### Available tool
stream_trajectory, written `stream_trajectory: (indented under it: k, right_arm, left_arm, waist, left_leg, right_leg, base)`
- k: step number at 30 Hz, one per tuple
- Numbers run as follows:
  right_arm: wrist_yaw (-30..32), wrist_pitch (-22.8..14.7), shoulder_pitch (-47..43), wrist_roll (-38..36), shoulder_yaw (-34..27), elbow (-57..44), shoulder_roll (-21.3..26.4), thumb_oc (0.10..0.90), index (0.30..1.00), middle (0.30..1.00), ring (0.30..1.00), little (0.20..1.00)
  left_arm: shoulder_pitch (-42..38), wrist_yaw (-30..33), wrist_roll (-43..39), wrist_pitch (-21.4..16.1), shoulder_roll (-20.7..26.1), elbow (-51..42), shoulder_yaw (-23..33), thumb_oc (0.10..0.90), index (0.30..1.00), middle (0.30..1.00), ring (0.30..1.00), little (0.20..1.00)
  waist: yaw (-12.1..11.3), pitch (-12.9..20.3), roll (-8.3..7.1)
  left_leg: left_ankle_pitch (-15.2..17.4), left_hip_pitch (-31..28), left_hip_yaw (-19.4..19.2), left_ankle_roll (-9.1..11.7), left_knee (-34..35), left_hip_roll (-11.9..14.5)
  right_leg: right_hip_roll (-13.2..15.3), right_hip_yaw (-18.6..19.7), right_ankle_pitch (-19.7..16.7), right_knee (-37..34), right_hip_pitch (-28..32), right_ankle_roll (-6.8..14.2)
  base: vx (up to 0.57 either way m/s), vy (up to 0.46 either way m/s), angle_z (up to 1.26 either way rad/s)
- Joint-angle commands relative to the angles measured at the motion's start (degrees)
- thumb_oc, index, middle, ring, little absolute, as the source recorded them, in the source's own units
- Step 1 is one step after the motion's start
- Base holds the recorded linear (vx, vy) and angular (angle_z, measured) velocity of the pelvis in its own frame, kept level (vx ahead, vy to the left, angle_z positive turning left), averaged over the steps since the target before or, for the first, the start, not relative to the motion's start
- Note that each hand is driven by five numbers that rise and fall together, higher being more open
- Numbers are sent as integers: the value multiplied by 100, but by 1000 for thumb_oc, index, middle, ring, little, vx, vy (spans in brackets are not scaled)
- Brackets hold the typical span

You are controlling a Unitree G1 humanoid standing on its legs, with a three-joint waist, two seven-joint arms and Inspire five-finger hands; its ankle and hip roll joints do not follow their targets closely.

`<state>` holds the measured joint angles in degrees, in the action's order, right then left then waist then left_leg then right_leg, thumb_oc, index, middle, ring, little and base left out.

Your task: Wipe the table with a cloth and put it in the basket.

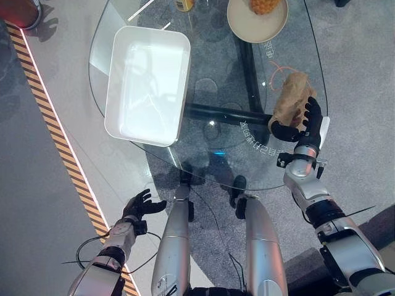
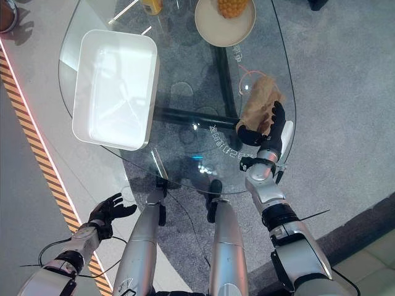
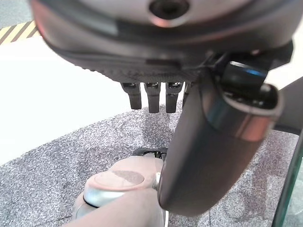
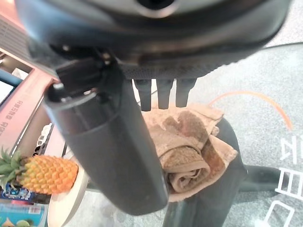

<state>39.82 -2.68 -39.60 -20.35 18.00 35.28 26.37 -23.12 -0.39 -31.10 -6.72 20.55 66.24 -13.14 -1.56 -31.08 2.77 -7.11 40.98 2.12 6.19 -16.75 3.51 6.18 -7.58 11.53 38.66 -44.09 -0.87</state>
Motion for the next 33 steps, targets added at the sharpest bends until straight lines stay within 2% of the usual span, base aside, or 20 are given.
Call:
stream_trajectory:
  k: [1,5,22,33]
  right_arm:
    - [594,-193,-320,250,-237,-663,296,800,900,900,900,900]
    - [761,-165,-83,265,-300,-651,301,800,900,900,900,900]
    - [1531,-860,1024,379,-1054,-637,436,800,900,900,900,900]
    - [1581,-1098,1114,413,-1256,-695,548,800,900,900,900,900]
  left_arm:
    - [383,165,-153,-178,-50,5,-102,800,900,900,900,900]
    - [429,199,-170,-172,-71,-58,-81,800,900,900,900,900]
    - [657,259,-244,-225,21,-290,40,800,900,900,900,900]
    - [628,253,-267,-204,96,-274,71,800,900,900,900,900]
  waist:
    - [74,129,108]
    - [110,129,95]
    - [277,129,-9]
    - [325,129,-31]
  left_leg:
    - [782,-81,-370,-299,-734,-329]
    - [794,-99,-402,-316,-714,-314]
    - [830,-41,-442,-365,-722,-255]
    - [851,-29,-443,-367,-756,-228]
  right_leg:
    - [-181,126,-585,-1012,279,180]
    - [-196,139,-582,-1010,280,180]
    - [-293,194,-642,-1025,210,236]
    - [-304,208,-669,-1029,201,282]
  base:
    - [0,0,0]
    - [0,0,0]
    - [0,0,0]
    - [-2,-1,0]
